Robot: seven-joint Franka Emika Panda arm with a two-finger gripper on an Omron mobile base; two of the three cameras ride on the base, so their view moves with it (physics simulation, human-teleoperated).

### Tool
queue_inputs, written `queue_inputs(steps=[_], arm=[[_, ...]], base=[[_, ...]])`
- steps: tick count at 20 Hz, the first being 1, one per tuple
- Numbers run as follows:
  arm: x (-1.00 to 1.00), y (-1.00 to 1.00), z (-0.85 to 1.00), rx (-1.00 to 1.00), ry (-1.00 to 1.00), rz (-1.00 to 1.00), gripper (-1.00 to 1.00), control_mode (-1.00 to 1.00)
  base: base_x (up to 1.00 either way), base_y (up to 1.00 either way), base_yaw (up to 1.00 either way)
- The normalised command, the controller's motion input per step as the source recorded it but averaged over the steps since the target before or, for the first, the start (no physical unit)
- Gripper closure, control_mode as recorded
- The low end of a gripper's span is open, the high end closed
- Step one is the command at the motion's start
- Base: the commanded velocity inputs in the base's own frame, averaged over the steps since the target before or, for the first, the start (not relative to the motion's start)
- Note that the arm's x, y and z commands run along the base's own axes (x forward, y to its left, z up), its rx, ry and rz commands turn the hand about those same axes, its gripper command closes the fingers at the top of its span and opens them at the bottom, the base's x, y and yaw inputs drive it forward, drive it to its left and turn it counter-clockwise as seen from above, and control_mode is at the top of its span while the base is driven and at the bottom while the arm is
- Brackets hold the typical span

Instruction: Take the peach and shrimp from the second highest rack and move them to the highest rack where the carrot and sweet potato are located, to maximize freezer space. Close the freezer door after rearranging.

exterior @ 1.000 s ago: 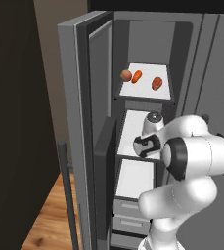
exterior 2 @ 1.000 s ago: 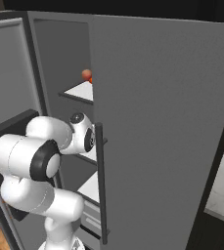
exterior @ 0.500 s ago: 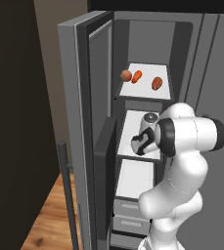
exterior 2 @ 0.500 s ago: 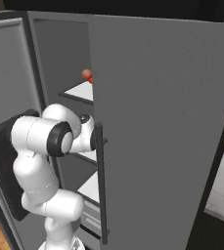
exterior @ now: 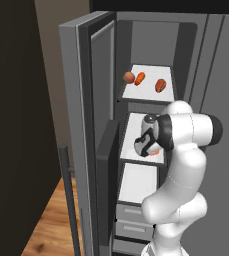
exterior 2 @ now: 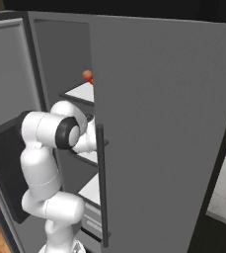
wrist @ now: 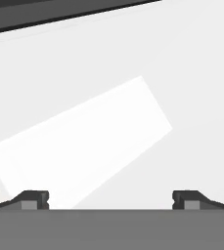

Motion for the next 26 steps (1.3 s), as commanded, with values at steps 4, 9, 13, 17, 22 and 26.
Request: queue_inputs(steps=[4,9,13,17,22,26], arm=[[0.21,-0.13,-0.21,-0.02,0.07,0.00,-1.00,-1.00],[0.11,-0.17,-0.27,0.00,0.04,0.00,-1.00,-1.00],[0.11,-0.18,-0.36,0.00,0.02,0.00,-1.00,-1.00],[0.12,-0.07,-0.47,-0.05,0.04,0.00,-1.00,-1.00],[-0.02,-0.01,-0.56,-0.09,0.01,0.00,-1.00,-1.00],[-0.03,0.00,-0.51,-0.09,0.00,0.00,-1.00,-1.00]], base=[[0.00,0.00,0.00],[0.00,0.00,0.00],[0.00,0.00,0.00],[0.00,0.00,0.00],[0.00,0.00,0.00],[0.00,0.00,0.00]])
